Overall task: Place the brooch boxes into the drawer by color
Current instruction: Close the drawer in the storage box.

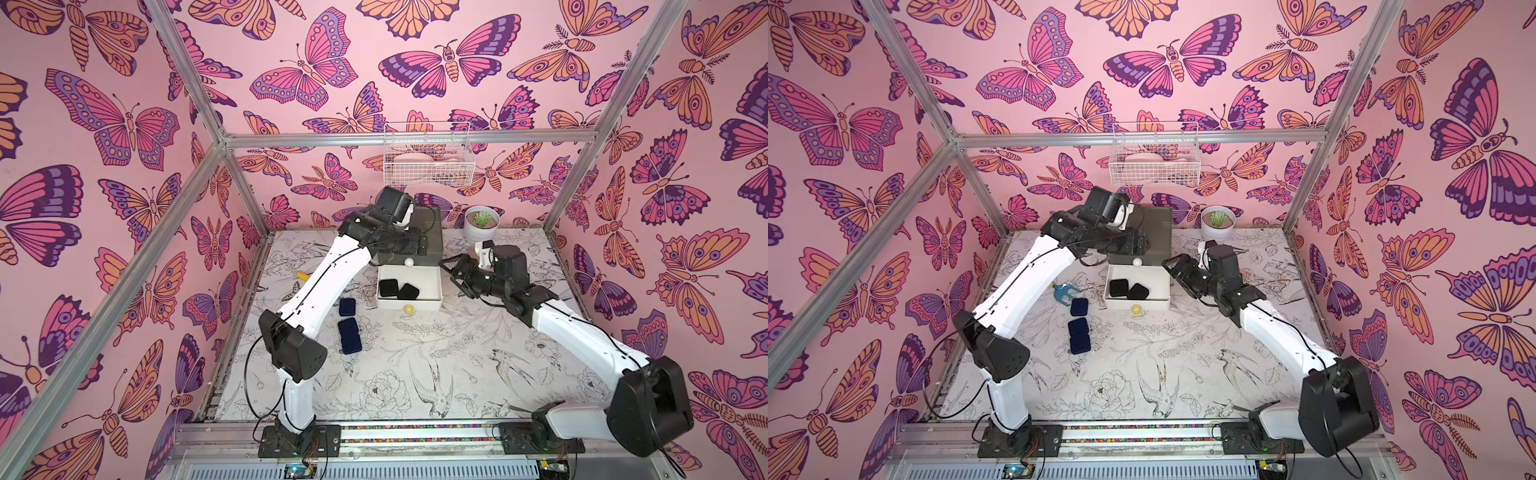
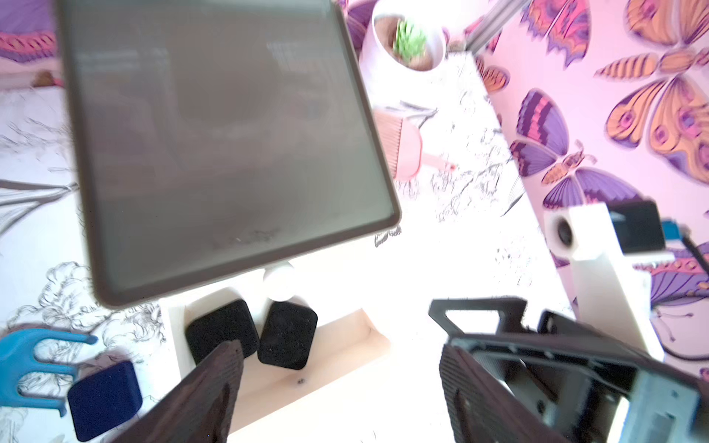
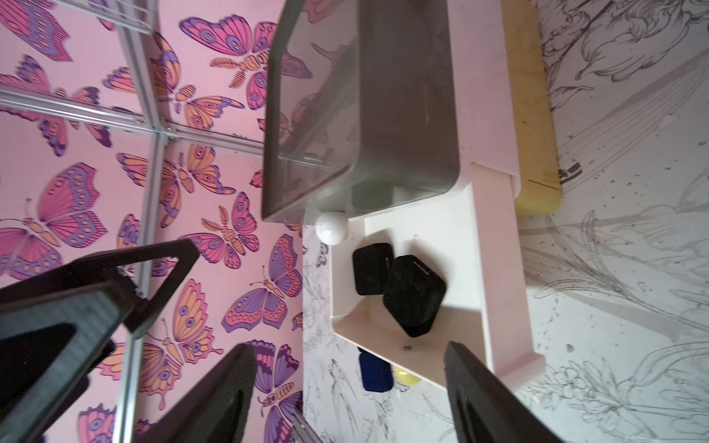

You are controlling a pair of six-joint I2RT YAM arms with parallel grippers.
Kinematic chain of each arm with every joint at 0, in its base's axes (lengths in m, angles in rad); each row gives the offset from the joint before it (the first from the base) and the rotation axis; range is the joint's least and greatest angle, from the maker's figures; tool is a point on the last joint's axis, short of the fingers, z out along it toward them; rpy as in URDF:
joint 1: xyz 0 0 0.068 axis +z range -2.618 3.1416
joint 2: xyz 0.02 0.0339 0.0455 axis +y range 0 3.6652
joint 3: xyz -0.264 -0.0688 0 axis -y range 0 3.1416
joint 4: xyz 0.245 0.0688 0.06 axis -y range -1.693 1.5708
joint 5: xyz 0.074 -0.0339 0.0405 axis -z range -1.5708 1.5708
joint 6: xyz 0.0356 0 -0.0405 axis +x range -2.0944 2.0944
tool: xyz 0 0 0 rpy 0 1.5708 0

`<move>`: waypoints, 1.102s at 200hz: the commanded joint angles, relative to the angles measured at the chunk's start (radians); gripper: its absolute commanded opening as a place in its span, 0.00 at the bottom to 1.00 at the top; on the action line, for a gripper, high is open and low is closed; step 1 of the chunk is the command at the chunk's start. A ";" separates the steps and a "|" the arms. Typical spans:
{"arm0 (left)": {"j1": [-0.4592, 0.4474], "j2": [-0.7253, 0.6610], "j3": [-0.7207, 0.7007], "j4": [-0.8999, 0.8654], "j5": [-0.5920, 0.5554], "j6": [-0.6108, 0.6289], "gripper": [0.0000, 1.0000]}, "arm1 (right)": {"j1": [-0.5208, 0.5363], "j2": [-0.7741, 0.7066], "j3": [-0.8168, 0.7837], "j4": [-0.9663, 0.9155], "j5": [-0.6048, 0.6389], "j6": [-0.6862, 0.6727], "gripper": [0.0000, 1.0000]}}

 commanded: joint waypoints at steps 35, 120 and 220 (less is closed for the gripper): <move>0.229 -0.179 -0.347 0.163 0.073 -0.053 0.86 | 0.140 -0.038 -0.033 -0.217 0.041 0.124 0.79; 0.331 -0.238 -0.531 0.220 0.099 -0.044 0.86 | 0.188 0.331 0.174 -0.191 -0.145 0.082 0.38; 0.352 -0.264 -0.595 0.228 0.093 -0.025 0.86 | 0.179 0.409 0.279 -0.233 -0.036 -0.034 0.26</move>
